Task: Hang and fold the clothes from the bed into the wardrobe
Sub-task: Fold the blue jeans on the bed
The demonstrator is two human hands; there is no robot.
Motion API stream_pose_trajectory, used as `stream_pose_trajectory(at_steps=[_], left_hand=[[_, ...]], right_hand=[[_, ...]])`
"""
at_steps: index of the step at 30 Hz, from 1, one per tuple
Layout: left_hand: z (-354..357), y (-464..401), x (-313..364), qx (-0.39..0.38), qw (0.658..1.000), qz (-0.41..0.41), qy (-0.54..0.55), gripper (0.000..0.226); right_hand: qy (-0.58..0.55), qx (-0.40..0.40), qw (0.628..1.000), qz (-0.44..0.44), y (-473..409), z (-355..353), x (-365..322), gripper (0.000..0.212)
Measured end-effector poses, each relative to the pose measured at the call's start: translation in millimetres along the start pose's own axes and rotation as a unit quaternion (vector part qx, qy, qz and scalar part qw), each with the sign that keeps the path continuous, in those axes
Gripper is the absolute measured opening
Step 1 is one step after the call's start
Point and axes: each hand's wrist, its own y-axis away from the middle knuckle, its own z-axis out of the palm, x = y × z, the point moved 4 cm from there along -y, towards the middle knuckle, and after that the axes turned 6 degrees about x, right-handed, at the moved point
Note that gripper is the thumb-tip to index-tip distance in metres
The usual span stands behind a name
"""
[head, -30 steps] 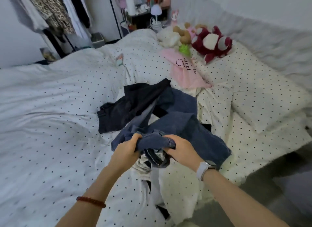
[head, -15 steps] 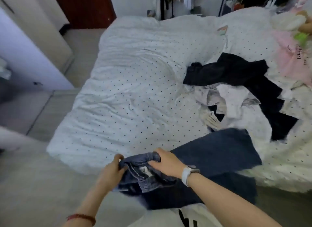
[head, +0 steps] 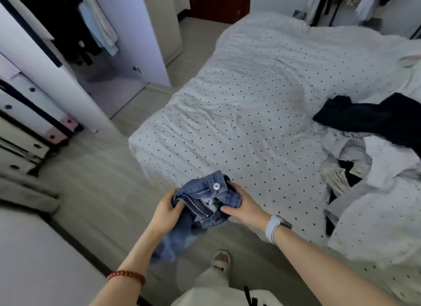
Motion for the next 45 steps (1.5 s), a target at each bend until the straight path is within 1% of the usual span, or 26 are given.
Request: stream_pose_trajectory(at_steps=[2, 3, 5, 7, 8, 10, 11, 12, 15, 16, 19, 22, 25, 27, 29, 30, 32, 34, 35, 36, 37, 38, 39, 40, 42, 45], left_hand=[[10.0, 1.0, 23.7, -0.028, 0.999, 0.034, 0.032, 0.031], [13.4, 0.4, 34.2, -0.039, 0.997, 0.045, 0.053, 0.031], [14.3, -3.4, 54.6, -0.054, 0.993, 0.058, 0.086, 0.030], [12.7, -11.4, 70.6, -0.063, 0.989, 0.057, 0.123, 0.029], [11.6, -15.3, 76.0, -0.065, 0.986, 0.049, 0.145, 0.029], [9.0, -24.6, 85.0, -0.064, 0.977, 0.030, 0.201, 0.029], [7.6, -31.0, 89.1, -0.064, 0.971, 0.020, 0.229, 0.028], [6.9, -35.9, 90.5, -0.065, 0.964, 0.006, 0.257, 0.029], [3.2, -51.8, 93.3, -0.077, 0.940, -0.040, 0.330, 0.031], [3.0, -56.1, 91.0, -0.080, 0.936, -0.055, 0.340, 0.030], [3.3, -68.0, 80.8, -0.088, 0.923, -0.094, 0.362, 0.024], [7.7, -82.9, 64.7, -0.079, 0.911, -0.128, 0.385, 0.024], [17.1, -97.0, 57.8, -0.107, 0.917, -0.118, 0.365, 0.030], [29.0, -100.6, 57.1, -0.179, 0.930, -0.110, 0.302, 0.037], [42.1, -99.9, 57.6, -0.299, 0.931, -0.111, 0.176, 0.042], [47.7, -99.4, 56.8, -0.357, 0.921, -0.116, 0.105, 0.046], [58.6, -104.9, 54.5, -0.428, 0.897, -0.113, -0.019, 0.061], [70.6, -120.0, 56.4, -0.410, 0.903, -0.080, -0.100, 0.075], [78.2, -132.5, 58.5, -0.369, 0.919, -0.052, -0.129, 0.089], [83.1, -144.4, 63.4, -0.317, 0.936, -0.012, -0.152, 0.111], [88.6, -154.9, 68.8, -0.277, 0.945, 0.039, -0.169, 0.132], [97.4, -163.4, 75.1, -0.257, 0.940, 0.106, -0.199, 0.145], [105.6, -169.8, 82.9, -0.249, 0.921, 0.177, -0.243, 0.150], [115.8, -175.4, 91.9, -0.254, 0.887, 0.248, -0.295, 0.148], [139.7, -177.1, 119.9, -0.282, 0.797, 0.370, -0.385, 0.140], [179.3, -160.9, 172.2, -0.329, 0.668, 0.494, -0.449, 0.136]], right_hand=[[-0.045, 0.040, 0.998, 0.009, 8.5, -23.2, 0.1, 0.043], [-0.074, 0.056, 0.996, 0.011, 11.8, -34.5, 0.8, 0.039], [-0.158, 0.066, 0.983, 0.062, 15.8, -52.5, 2.9, 0.053], [-0.269, 0.051, 0.952, 0.136, 13.2, -62.7, 5.0, 0.071], [-0.336, 0.048, 0.928, 0.152, 11.0, -67.0, 3.1, 0.071], [-0.450, 0.084, 0.877, 0.144, 3.2, -80.0, -8.0, 0.065], [-0.472, 0.107, 0.864, 0.137, -0.3, -87.9, -16.7, 0.063], [-0.462, 0.128, 0.867, 0.137, -3.2, -92.4, -21.2, 0.062], [-0.296, 0.141, 0.936, 0.126, -15.1, -97.4, -37.5, 0.066], [-0.267, 0.138, 0.946, 0.120, -19.6, -98.1, -40.3, 0.065], [-0.236, 0.134, 0.959, 0.082, -31.3, -101.0, -52.7, 0.049], [-0.157, 0.136, 0.978, 0.029, -36.8, -107.5, -63.7, 0.029], [-0.075, 0.210, 0.975, -0.016, -37.4, -121.6, -72.2, 0.012], [-0.017, 0.287, 0.956, -0.047, -34.9, -138.6, -79.9, 0.009], [0.080, 0.331, 0.937, -0.078, -29.8, -153.1, -86.9, 0.012], [0.133, 0.332, 0.929, -0.091, -26.6, -156.8, -88.2, 0.014], [0.200, 0.313, 0.922, -0.105, -16.4, -160.0, -83.0, 0.016], [0.220, 0.288, 0.927, -0.094, -2.4, -162.6, -74.8, 0.016], [0.231, 0.278, 0.928, -0.086, 6.1, -166.0, -70.6, 0.016], [0.246, 0.269, 0.928, -0.083, 13.5, -168.7, -68.3, 0.015], [0.262, 0.260, 0.925, -0.087, 20.6, -171.6, -67.0, 0.015], [0.277, 0.254, 0.922, -0.094, 28.5, -174.0, -66.0, 0.015], [0.293, 0.247, 0.918, -0.102, 34.1, -175.4, -64.9, 0.016], [0.310, 0.239, 0.915, -0.100, 39.7, -177.1, -63.8, 0.017], [0.345, 0.222, 0.908, -0.084, 51.9, -179.7, -60.3, 0.021], [0.412, 0.200, 0.886, -0.068, 70.9, -180.1, -56.8, 0.030]])
